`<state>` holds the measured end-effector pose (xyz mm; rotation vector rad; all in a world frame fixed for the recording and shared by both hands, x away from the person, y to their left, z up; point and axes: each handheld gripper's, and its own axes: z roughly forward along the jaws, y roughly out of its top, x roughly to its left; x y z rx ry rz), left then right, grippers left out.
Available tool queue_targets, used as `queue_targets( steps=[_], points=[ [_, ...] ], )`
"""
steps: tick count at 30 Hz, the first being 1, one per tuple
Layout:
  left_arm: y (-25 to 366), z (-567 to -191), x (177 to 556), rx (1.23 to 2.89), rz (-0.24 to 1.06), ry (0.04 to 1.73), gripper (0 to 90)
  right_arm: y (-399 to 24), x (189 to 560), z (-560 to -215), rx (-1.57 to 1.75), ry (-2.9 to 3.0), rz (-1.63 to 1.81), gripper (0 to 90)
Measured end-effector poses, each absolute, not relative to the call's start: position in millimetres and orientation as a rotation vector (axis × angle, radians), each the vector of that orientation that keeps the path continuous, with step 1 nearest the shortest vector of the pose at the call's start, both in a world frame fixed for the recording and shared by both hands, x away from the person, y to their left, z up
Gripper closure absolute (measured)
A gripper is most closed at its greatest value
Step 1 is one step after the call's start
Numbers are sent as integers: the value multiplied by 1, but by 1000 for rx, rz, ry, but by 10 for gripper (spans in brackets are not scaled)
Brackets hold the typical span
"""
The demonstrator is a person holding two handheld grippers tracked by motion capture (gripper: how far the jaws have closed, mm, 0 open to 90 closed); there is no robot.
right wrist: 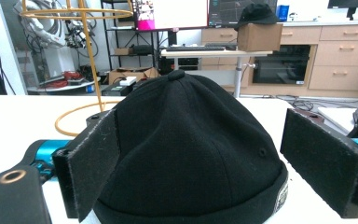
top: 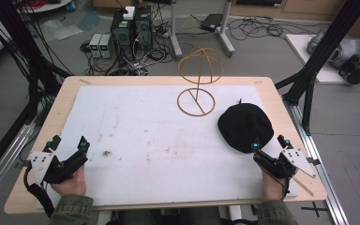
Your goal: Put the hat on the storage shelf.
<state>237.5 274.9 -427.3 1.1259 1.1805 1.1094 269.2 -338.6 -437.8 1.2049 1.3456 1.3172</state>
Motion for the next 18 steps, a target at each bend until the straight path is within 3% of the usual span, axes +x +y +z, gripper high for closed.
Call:
queue_targets(
  steps=[18],
  points=[
    [268, -428, 240, 1168, 1112, 1170, 149, -340, 269, -438, 1230, 1338, 1306, 112]
  ],
)
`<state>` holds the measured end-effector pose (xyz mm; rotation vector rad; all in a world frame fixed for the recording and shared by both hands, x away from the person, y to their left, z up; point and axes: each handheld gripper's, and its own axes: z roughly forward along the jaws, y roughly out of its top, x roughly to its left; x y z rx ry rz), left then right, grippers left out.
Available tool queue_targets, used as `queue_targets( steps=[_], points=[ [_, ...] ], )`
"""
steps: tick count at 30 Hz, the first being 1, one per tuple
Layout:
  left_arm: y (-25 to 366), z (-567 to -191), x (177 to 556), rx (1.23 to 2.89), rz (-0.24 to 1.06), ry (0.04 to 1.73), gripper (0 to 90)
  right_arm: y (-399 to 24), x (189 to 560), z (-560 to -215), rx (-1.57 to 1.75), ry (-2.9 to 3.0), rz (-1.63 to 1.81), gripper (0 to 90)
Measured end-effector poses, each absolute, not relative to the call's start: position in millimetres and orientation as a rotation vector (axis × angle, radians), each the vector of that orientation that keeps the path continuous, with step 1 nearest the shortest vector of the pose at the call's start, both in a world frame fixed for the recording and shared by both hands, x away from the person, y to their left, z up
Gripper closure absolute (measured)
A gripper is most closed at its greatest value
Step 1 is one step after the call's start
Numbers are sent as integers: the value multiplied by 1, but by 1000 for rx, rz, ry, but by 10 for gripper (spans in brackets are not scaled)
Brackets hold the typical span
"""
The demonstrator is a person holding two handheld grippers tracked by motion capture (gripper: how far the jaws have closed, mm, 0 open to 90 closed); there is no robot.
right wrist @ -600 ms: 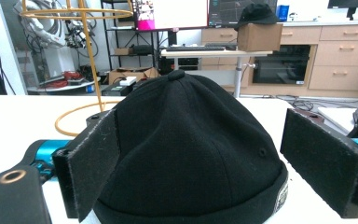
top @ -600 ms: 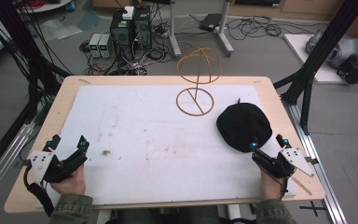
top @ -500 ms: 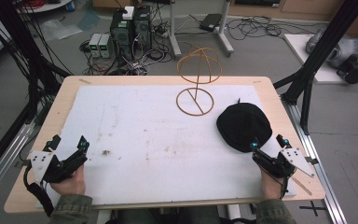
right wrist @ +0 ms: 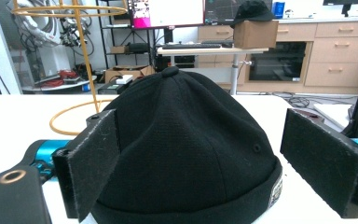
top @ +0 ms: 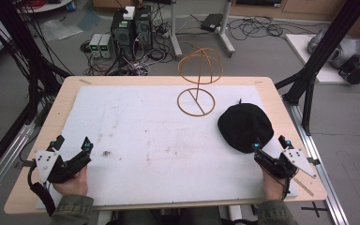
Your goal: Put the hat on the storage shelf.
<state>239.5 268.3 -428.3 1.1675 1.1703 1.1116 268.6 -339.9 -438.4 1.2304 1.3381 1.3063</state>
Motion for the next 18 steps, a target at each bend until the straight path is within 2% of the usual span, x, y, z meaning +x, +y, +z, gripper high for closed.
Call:
queue_targets(
  steps=[18],
  points=[
    [273, -429, 241, 1170, 1110, 1212, 152, -339, 274, -432, 1224, 1362, 1280, 112]
  ],
)
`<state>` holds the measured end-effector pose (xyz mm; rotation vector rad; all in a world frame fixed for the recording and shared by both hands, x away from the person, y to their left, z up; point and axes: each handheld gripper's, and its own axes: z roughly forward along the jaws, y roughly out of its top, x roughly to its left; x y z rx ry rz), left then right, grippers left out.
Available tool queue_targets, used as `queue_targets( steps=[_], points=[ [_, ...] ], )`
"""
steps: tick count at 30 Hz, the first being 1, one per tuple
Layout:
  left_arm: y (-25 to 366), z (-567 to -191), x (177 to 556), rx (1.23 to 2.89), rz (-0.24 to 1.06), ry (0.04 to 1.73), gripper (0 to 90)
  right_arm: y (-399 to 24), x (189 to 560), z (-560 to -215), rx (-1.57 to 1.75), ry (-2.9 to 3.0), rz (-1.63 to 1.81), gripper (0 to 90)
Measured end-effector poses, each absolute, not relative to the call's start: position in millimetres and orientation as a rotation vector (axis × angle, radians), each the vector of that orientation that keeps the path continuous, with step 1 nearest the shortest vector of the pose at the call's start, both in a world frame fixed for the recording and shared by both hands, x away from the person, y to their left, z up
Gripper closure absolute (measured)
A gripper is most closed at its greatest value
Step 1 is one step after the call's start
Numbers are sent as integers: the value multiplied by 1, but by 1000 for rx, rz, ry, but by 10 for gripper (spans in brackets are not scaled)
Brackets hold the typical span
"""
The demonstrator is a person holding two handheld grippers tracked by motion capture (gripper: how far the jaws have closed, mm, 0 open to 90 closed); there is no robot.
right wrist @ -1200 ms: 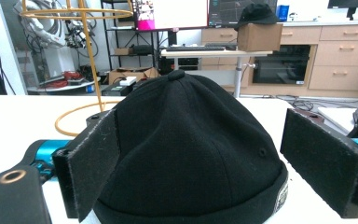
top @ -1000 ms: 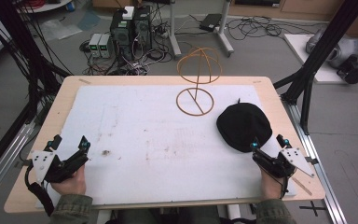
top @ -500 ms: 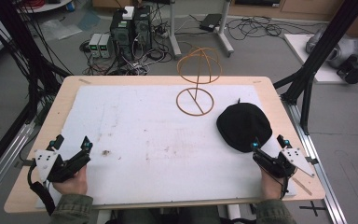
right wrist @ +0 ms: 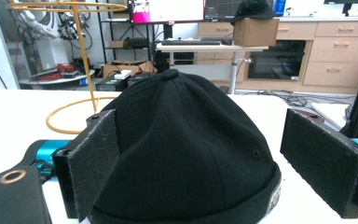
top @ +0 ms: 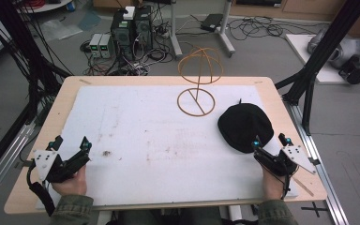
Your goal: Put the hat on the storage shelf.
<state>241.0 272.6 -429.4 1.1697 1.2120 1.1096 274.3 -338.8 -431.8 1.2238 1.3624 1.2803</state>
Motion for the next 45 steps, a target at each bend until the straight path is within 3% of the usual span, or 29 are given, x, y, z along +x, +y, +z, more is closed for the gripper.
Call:
queue_targets(
  steps=[45],
  points=[
    [281, -430, 240, 1150, 1081, 1269, 161, -309, 329, -419, 1238, 1558, 1147, 112]
  ],
)
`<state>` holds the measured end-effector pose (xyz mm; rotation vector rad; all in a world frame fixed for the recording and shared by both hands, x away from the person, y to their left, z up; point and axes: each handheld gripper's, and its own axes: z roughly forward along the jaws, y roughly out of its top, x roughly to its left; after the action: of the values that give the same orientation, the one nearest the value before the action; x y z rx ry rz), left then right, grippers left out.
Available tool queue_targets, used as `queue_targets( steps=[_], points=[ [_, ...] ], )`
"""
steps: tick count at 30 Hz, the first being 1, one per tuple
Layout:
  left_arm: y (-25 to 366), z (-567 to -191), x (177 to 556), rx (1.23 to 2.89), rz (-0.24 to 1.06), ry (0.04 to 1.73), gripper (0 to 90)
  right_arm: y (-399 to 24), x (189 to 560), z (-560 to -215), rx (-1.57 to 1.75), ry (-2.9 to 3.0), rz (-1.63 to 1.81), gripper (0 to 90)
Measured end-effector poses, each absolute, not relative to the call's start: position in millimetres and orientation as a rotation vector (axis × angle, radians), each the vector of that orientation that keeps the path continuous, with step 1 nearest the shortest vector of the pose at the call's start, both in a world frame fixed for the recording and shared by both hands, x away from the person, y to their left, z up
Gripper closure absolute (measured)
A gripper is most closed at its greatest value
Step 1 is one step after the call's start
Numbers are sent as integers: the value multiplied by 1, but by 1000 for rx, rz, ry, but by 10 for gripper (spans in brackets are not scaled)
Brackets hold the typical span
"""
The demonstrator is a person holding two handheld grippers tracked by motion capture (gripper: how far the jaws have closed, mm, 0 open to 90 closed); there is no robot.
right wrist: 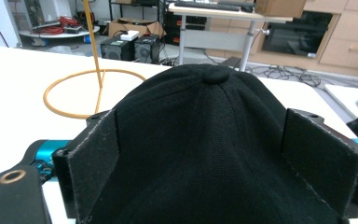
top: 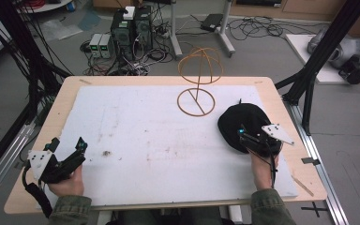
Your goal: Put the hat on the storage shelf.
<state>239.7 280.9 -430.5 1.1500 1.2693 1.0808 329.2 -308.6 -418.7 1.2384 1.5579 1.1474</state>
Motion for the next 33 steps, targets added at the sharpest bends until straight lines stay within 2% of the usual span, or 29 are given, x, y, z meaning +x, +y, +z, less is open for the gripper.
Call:
queue_targets(
  steps=[21, 23, 33],
  points=[
    [278, -431, 240, 1162, 1072, 1243, 174, -303, 349, -423, 1350, 1584, 1097, 126],
    [278, -431, 240, 1161, 1070, 1239, 174, -303, 349, -423, 1341, 1577, 1104, 172],
    [278, -431, 240, 1162, 1066, 1238, 174, -308, 345, -422, 1408, 1561, 1089, 582]
  ],
)
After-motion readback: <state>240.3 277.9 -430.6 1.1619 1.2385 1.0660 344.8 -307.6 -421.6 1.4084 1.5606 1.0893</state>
